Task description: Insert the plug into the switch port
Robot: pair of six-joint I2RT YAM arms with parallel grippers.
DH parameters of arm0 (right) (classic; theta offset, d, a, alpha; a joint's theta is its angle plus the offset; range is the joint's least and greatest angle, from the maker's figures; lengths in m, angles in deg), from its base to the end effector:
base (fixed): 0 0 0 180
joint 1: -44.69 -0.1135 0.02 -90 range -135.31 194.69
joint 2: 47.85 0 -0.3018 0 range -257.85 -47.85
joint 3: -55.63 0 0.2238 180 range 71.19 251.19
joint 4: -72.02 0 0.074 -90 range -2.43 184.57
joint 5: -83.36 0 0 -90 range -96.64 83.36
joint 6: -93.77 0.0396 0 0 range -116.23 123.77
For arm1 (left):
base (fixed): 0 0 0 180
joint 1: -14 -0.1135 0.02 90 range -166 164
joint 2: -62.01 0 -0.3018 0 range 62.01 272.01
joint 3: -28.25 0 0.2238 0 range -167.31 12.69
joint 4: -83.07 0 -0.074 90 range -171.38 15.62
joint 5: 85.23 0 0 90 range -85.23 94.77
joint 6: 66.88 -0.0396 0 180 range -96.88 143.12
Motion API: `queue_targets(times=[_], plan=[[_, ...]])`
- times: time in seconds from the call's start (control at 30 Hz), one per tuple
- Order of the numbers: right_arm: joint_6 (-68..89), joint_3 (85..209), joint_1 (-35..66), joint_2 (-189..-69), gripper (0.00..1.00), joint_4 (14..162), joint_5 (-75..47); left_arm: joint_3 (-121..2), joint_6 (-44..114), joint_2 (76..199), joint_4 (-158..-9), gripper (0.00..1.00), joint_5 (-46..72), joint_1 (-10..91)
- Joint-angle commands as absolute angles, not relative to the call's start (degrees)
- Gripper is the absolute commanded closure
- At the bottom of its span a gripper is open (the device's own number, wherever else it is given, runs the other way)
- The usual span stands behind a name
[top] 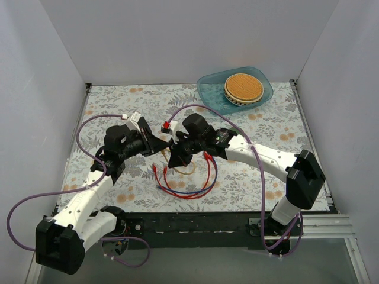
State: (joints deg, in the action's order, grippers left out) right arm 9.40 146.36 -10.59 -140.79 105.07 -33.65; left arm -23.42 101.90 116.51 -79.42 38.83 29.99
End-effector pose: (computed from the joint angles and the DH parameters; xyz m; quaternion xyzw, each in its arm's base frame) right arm 0.1836 0.2966 0.3432 -0.4600 0.7386 0.4054 0.2802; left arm 0.1558 -0.0677 0.3110 -0.2661 0.7571 -0.5647 0.1928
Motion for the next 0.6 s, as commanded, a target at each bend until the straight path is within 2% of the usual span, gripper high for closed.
queue_targets(times=[0.0,0.07,0.1,0.13,0.27,0.4,0.57], plan=[[9.2,146.7,-10.6,-138.1,0.99,102.6,-33.4,-24.3,102.3,115.0,-79.7,1.00,35.0,30.7],[9.5,146.5,-10.6,-137.8,0.97,102.4,-32.0,-24.1,103.8,114.3,-79.5,1.00,33.8,31.0],[9.5,146.6,-10.6,-137.4,0.87,102.3,-31.7,-24.0,104.5,113.8,-79.1,1.00,31.9,31.1],[10.1,146.6,-10.6,-137.2,0.72,101.6,-30.3,-24.0,105.3,113.6,-78.8,1.00,31.1,31.3],[12.5,145.8,-10.6,-135.7,0.46,97.9,-26.4,-24.0,109.1,112.6,-78.4,1.00,27.5,33.1],[15.0,145.5,-10.7,-135.2,0.43,94.3,-23.7,-24.6,110.5,112.3,-77.7,1.00,25.4,34.3],[17.4,145.7,-10.7,-137.5,0.48,91.1,-23.2,-25.3,110.7,111.9,-77.4,1.00,24.9,34.9]])
